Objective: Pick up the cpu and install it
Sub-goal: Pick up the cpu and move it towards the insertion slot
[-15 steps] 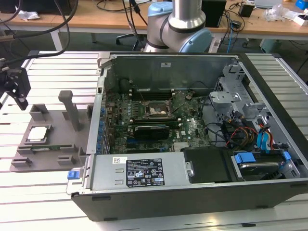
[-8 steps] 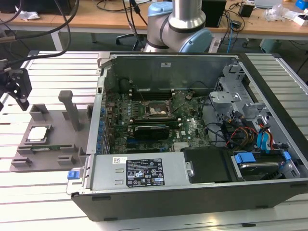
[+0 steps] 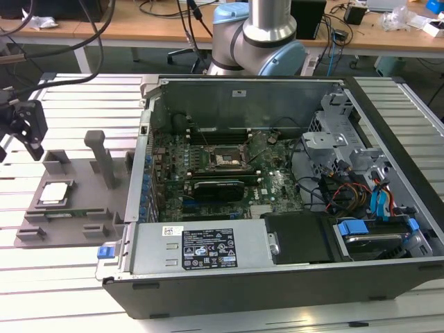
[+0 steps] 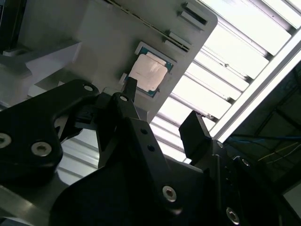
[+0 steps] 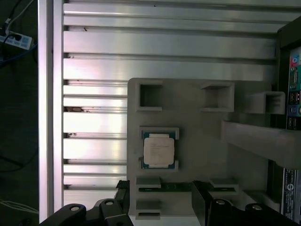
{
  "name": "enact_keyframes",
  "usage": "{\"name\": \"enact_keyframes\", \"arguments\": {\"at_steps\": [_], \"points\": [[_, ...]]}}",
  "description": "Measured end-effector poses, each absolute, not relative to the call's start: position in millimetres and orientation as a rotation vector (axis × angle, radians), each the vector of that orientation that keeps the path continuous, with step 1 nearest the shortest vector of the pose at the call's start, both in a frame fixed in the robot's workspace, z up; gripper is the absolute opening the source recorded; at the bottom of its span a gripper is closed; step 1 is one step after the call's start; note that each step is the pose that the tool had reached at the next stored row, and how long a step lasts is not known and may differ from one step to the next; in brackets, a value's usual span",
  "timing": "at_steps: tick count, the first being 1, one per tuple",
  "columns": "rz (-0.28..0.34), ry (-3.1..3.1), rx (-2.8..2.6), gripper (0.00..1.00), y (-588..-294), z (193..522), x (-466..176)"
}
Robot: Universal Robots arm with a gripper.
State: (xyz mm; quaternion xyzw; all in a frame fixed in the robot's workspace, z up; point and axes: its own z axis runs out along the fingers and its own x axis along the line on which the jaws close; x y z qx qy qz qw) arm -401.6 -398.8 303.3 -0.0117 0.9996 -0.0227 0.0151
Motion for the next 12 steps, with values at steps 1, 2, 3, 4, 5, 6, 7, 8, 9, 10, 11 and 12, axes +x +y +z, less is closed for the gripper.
{"name": "enact_keyframes", "arguments": {"at_steps": [1, 2, 3, 4, 5, 6, 7, 8, 9, 10, 11, 12], "points": [[-0.070, 3.110, -0.037, 0.64, -398.8, 303.0, -401.5], [-0.070, 3.110, -0.038, 0.64, -398.8, 302.7, -401.4], [-0.071, 3.110, -0.039, 0.64, -398.8, 302.3, -401.3], [-0.071, 3.110, -0.040, 0.64, -398.8, 302.0, -401.2], [-0.071, 3.110, -0.041, 0.64, -398.8, 301.8, -401.1], [-0.071, 3.110, -0.042, 0.64, -398.8, 301.4, -401.1], [-0.070, 3.110, -0.042, 0.64, -398.8, 301.1, -401.0], [-0.070, 3.110, -0.043, 0.64, -398.8, 300.7, -400.9], [-0.070, 3.110, -0.044, 0.64, -398.8, 300.3, -400.8], [-0.070, 3.110, -0.045, 0.64, -398.8, 300.1, -400.8], [-0.070, 3.110, -0.046, 0.64, -398.8, 299.7, -400.7], [-0.070, 3.110, -0.047, 0.64, -398.8, 299.2, -400.5]]}}
